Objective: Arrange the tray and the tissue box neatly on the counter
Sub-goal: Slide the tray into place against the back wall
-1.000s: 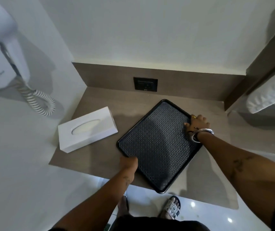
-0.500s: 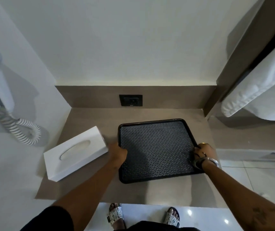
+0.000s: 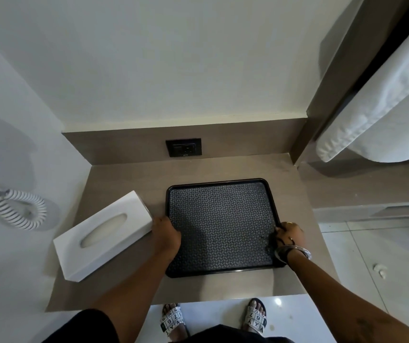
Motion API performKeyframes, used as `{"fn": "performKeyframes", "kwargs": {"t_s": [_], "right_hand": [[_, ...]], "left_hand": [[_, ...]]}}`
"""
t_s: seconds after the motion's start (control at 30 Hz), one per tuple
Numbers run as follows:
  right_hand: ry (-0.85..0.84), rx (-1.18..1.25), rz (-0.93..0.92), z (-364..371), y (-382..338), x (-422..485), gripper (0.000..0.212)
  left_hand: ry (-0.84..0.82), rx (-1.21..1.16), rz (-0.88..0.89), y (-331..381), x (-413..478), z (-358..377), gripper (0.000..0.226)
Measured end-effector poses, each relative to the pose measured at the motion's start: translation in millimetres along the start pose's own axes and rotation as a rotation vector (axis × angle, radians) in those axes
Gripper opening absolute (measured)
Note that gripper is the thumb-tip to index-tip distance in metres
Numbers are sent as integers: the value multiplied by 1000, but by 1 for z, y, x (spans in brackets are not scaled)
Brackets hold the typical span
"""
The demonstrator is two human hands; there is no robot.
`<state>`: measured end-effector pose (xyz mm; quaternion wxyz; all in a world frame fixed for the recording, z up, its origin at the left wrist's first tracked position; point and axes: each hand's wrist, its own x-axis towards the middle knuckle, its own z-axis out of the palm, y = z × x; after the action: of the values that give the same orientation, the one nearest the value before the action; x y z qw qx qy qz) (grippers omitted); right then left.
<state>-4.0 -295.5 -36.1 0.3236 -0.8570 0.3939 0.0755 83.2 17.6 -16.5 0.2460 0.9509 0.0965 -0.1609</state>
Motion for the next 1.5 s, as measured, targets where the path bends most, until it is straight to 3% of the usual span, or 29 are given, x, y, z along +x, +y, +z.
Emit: {"fn": "performKeyframes", "kwargs": {"t_s": [0.3,0.47,0.57,0.73,0.93,1.5], "right_hand": [[39,-119,-104,4,8,-14,24],[195,-342,-65,8,8,-36,55],[307,-382,-271,19,5,-54,69],[111,-442,-578,64,11,-83,82],[-82,-556,-653,90,20,-81,84],[11,-587,-641,85,-26,-24,84]], "left_hand": [[134,-69,9,2,-18,7,27],[145,93,263,-10,-47,30,62],[105,206,432,-22,-59,46,68],[58,361,627,-27,-66,60,85],[14,432,644,-31,-63,78,91],[35,418,680,-13,5,77,100]]}}
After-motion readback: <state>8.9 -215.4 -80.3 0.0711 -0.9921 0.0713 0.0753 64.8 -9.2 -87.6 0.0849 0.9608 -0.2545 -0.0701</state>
